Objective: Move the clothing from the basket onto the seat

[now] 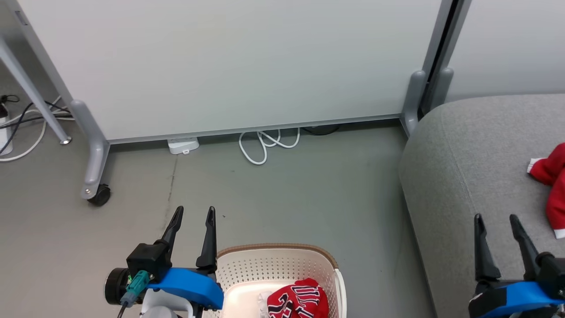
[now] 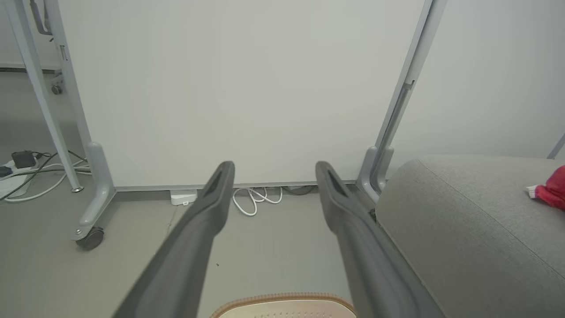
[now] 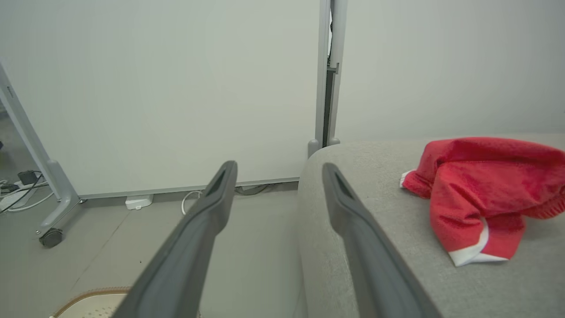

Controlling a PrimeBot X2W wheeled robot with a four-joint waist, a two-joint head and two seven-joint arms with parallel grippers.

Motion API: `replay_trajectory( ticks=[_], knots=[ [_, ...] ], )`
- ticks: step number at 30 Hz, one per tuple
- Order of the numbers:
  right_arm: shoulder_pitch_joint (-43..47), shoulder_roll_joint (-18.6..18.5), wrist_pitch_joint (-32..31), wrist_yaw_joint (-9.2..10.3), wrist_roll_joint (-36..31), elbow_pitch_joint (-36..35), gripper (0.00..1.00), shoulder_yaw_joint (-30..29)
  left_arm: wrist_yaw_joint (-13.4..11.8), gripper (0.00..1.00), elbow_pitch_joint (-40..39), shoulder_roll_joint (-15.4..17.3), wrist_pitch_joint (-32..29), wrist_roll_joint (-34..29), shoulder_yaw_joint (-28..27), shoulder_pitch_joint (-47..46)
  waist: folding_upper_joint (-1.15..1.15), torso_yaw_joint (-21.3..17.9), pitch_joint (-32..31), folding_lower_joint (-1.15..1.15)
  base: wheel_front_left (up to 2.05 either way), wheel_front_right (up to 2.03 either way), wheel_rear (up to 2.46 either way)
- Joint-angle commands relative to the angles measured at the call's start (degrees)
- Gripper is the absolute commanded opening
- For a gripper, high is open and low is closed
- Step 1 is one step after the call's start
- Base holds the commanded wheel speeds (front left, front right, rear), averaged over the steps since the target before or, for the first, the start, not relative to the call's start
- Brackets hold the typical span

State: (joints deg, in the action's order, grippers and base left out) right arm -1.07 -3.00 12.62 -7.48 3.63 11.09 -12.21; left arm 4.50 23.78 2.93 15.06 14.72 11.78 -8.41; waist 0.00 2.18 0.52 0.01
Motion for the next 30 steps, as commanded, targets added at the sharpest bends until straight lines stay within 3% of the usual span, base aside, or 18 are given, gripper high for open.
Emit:
replay_trajectory(
  ticks=[1, 30],
  knots=[
    [1.3, 0.1, -0.2, -0.03, 0.6, -0.6, 1.00, 0.5, -0.3, 1.00, 0.3, 0.0, 0.2, 0.0, -0.5, 0.2, 0.00, 0.6, -0.3, -0.01, 0.00, 0.00, 0.00],
    [5.0, 0.1, -2.4, -0.03, 2.6, -4.6, 1.00, 2.6, -0.5, 1.00, 0.9, -0.1, 0.2, 0.3, -0.9, 0.6, 0.00, 2.3, 0.1, -0.01, 0.00, 0.00, 0.00]
  ],
)
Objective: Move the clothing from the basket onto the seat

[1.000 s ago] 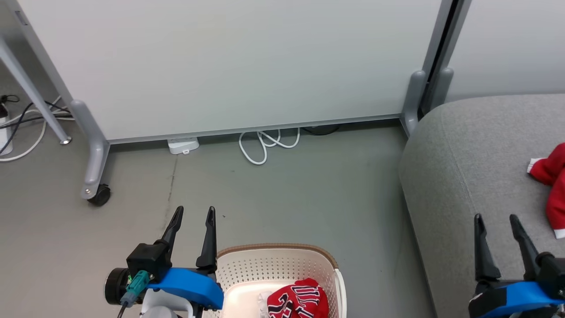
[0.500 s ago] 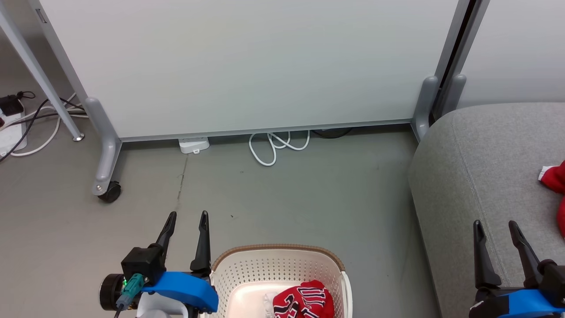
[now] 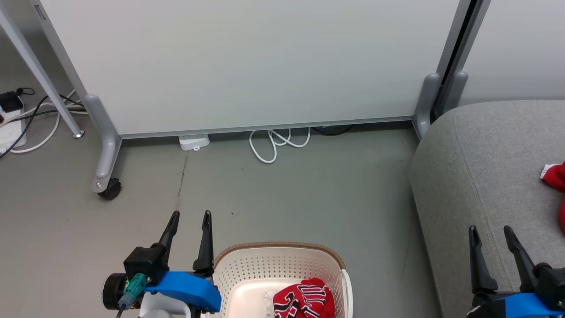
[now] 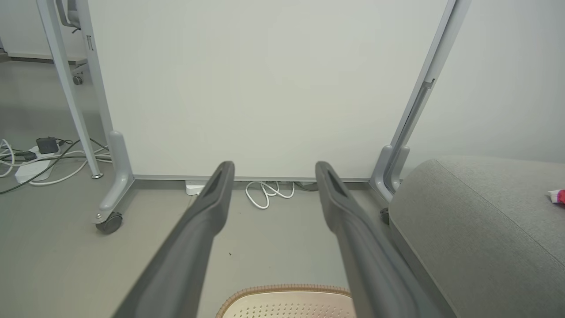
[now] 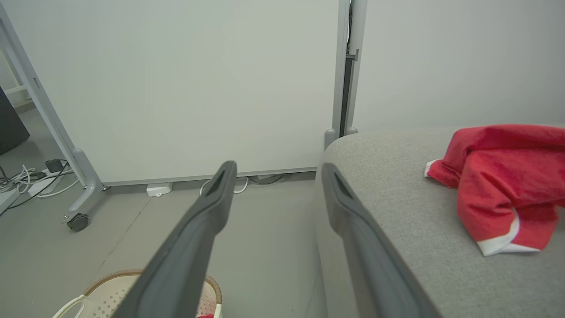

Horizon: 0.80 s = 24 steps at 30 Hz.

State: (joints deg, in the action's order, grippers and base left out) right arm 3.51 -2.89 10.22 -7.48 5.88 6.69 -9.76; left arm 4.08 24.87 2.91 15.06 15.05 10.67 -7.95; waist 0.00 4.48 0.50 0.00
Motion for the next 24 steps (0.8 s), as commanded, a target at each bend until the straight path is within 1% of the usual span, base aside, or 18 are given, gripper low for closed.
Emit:
replay_trajectory(
  ticks=[1, 8, 14, 18, 23, 24],
  knots=[
    [0.4, 0.0, 0.0, -0.03, 0.3, -0.3, 1.00, 0.2, -0.2, 1.00, -0.2, 0.0, 0.2, 0.1, 0.3, 0.0, 0.00, 0.0, 0.2, 0.00, 0.00, 0.00, 0.00],
    [-0.9, 0.0, -0.4, -0.03, 0.5, -1.4, 1.00, 1.8, -0.1, 1.00, 0.2, 0.0, 0.2, 0.3, 1.6, -1.2, 0.00, -0.3, 2.7, 0.00, 0.00, 0.00, 0.00],
    [-2.6, 0.0, -0.4, -0.03, 0.5, -2.1, 1.00, 3.3, 0.3, 1.00, 2.9, 0.0, 0.2, 0.6, 3.9, -3.6, 0.00, -1.3, 6.8, 0.00, 0.00, 0.00, 0.00],
    [-4.3, 0.0, 0.0, -0.03, 0.7, -2.8, 1.00, 4.4, 0.7, 1.00, 4.9, 0.0, 0.2, 0.8, 5.6, -6.3, 0.00, -2.7, 10.6, 0.00, 0.00, 0.00, 0.00],
    [-7.0, 0.0, 0.4, -0.03, 1.1, -3.8, 1.00, 7.1, 0.8, 1.00, 8.0, 0.0, 0.2, 0.6, 6.8, -9.4, 0.00, -5.7, 15.8, 0.00, 0.00, 0.00, 0.00],
    [-7.0, 0.0, 0.4, -0.03, 1.1, -3.8, 1.00, 7.1, 0.8, 1.00, 8.0, 0.0, 0.2, 0.6, 6.8, -9.4, 0.00, -5.7, 15.8, 0.00, 0.00, 0.00, 0.00]
  ],
)
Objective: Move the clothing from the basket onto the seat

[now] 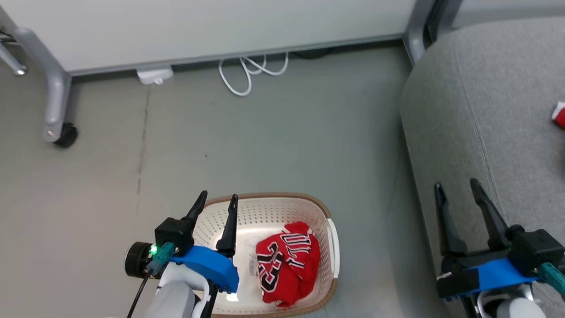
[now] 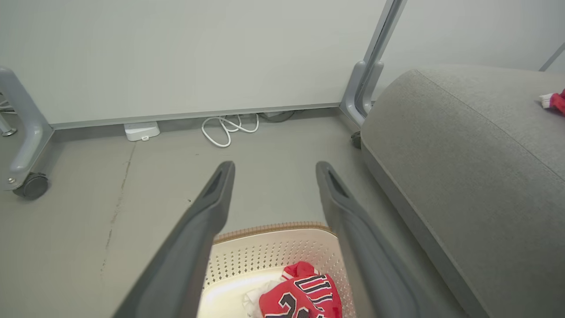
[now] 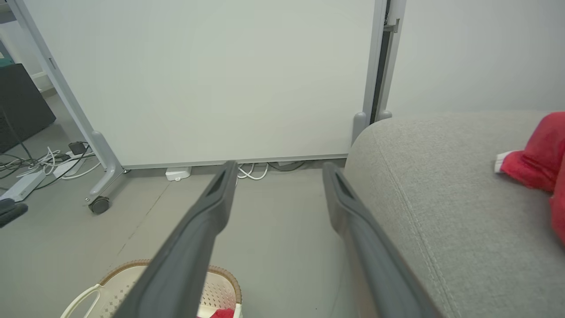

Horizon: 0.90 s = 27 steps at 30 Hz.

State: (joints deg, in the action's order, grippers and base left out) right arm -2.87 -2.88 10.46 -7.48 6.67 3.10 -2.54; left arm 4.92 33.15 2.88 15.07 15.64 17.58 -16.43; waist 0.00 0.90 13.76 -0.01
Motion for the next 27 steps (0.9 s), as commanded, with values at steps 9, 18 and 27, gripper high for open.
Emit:
replay_trajectory(
  ticks=[9, 18, 27],
  knots=[
    [-5.4, 0.0, 2.0, -0.03, 1.9, -0.3, 1.00, 4.7, 0.7, 1.00, 8.8, 0.5, 0.2, -1.9, -0.7, -6.5, 0.00, -9.7, 11.5, 0.01, 0.00, 0.00, 0.00],
    [-8.3, 0.0, 4.0, -0.03, 3.3, 1.8, 1.00, 7.9, 0.3, 1.00, 17.0, 2.9, 0.2, -3.1, -2.0, -9.3, 0.00, -16.8, 17.3, 0.01, 0.00, 0.00, 0.00],
    [-11.1, 0.0, 4.7, -0.03, 5.7, 2.3, 1.00, 11.2, -0.4, 1.00, 19.3, 5.8, 0.2, -4.1, -3.3, -10.9, 0.00, -21.4, 23.2, 0.01, 0.00, 0.00, 0.00]
  ],
)
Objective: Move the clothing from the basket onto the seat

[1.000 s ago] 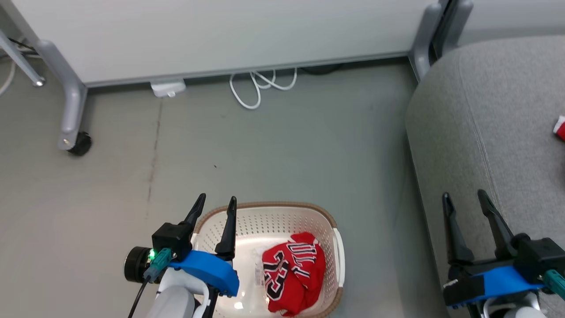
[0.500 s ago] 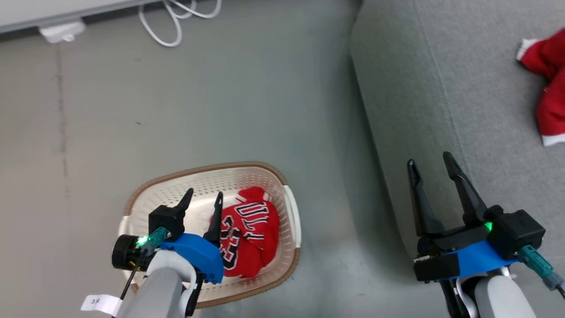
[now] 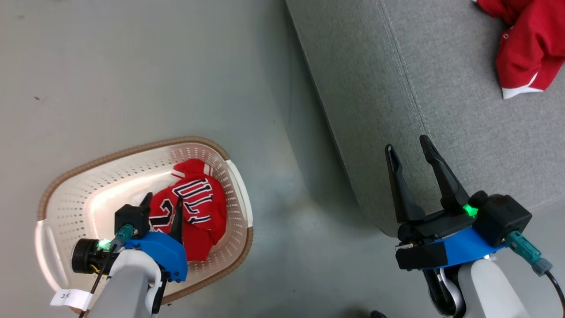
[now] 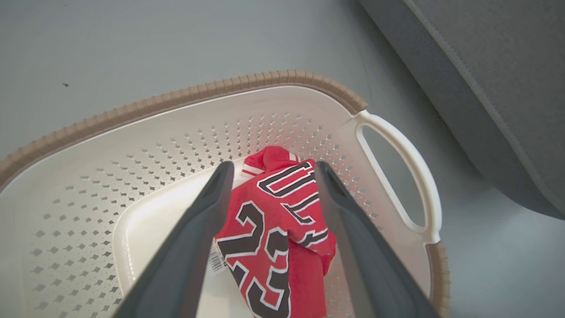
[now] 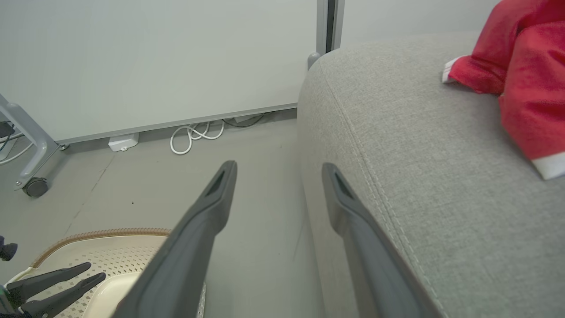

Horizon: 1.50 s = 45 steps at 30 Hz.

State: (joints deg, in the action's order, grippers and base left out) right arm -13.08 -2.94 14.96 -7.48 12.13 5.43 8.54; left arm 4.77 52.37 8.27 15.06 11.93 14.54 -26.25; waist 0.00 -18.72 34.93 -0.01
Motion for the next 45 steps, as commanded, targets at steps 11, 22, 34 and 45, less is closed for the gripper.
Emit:
replay_trajectory(
  ticks=[11, 22, 34, 45],
  knots=[
    [-2.7, 0.1, 0.3, -0.03, 3.1, -2.5, 1.00, 3.6, -0.3, 1.00, 2.9, 2.8, 0.2, -0.3, -1.0, -3.1, 0.00, -4.5, 8.9, 0.01, 0.00, 0.00, 0.00],
    [-3.6, 0.1, 0.3, -0.03, 5.6, -3.7, 1.00, 5.3, -0.9, 1.00, 8.0, 4.6, -0.3, 0.0, -0.8, -6.9, 0.00, -6.4, 13.1, 0.01, 0.00, 0.00, 0.00],
    [-4.0, 0.1, 0.3, -0.03, 7.5, -4.4, 1.00, 6.6, -1.6, 1.00, 13.4, 4.8, -5.2, 1.8, -1.2, -10.1, 0.00, -8.2, 15.5, 0.01, 0.00, 0.00, 0.00],
    [-4.6, 0.1, 0.3, -0.03, 8.2, -4.4, 1.00, 6.9, -1.3, 0.00, 17.2, 7.0, -5.9, 2.7, -1.0, -12.4, 0.00, -9.1, 16.2, 0.01, 0.00, 0.00, 0.00]
  ],
)
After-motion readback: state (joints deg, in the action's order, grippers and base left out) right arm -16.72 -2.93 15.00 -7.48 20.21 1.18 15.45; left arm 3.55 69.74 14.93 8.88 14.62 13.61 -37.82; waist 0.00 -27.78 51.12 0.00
